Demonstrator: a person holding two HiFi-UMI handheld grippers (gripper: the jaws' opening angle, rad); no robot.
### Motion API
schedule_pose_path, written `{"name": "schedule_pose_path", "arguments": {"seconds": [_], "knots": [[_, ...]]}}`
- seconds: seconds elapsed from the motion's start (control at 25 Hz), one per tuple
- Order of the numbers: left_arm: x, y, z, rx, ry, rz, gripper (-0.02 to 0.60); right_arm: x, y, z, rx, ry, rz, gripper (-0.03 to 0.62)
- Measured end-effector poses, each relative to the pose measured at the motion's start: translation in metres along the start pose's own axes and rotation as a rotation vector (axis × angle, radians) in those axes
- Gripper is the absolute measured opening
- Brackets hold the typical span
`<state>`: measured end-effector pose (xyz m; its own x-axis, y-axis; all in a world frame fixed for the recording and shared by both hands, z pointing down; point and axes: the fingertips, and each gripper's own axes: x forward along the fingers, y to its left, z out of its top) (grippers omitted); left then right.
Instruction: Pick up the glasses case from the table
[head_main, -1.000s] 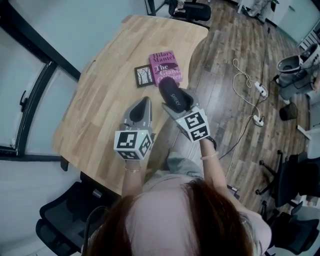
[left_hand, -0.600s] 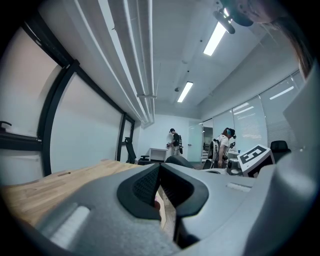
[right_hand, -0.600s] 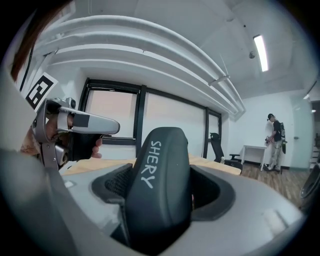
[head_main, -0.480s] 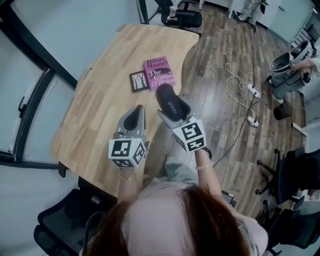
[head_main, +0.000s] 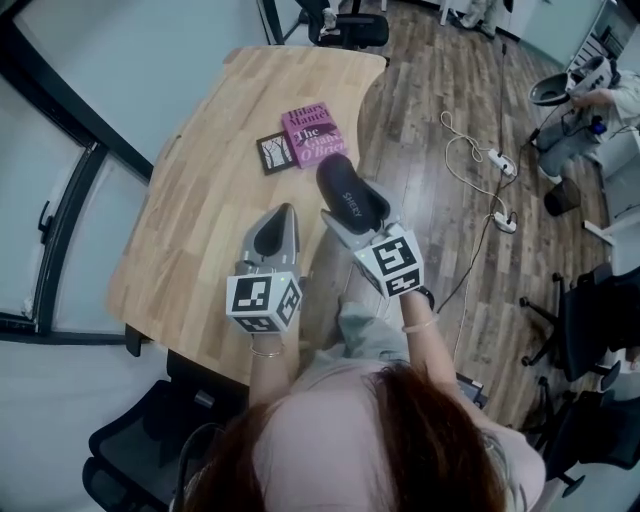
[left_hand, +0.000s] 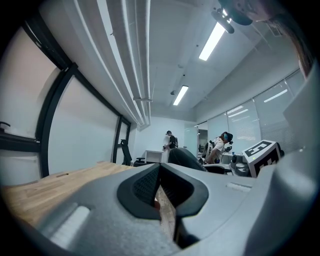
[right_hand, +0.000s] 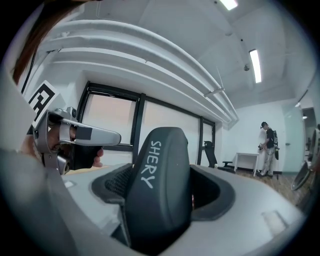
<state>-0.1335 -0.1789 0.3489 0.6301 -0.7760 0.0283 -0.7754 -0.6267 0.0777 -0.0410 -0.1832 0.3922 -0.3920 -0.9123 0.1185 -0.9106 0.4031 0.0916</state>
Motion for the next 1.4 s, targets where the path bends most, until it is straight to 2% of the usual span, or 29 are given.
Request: {"name": "schedule_pose_path", "arguments": {"seconds": [0.2, 0.44, 0.88, 1.4], "knots": [[-0.011, -0.002, -0.002, -0.024, 0.000, 0.000, 0.008, -0.011, 0.002, 0.009, -0.025, 0.003, -0.026, 0.359], [-0.006, -0.007, 0.000, -0.009, 0.002, 0.005, 0.008, -0.017, 0.002, 0.017, -0.059, -0.011, -0.014, 0.359], [0.021, -0.045, 0.005, 0.016, -0.009, 0.045, 0.008, -0.031, -0.022, 0.018, -0.086, -0.043, 0.058, 0.359], [0.023, -0.097, 0.006, 0.029, -0.015, 0.127, 0.008, -0.072, -0.054, 0.023, -0.070, -0.091, 0.136, 0.359]]}}
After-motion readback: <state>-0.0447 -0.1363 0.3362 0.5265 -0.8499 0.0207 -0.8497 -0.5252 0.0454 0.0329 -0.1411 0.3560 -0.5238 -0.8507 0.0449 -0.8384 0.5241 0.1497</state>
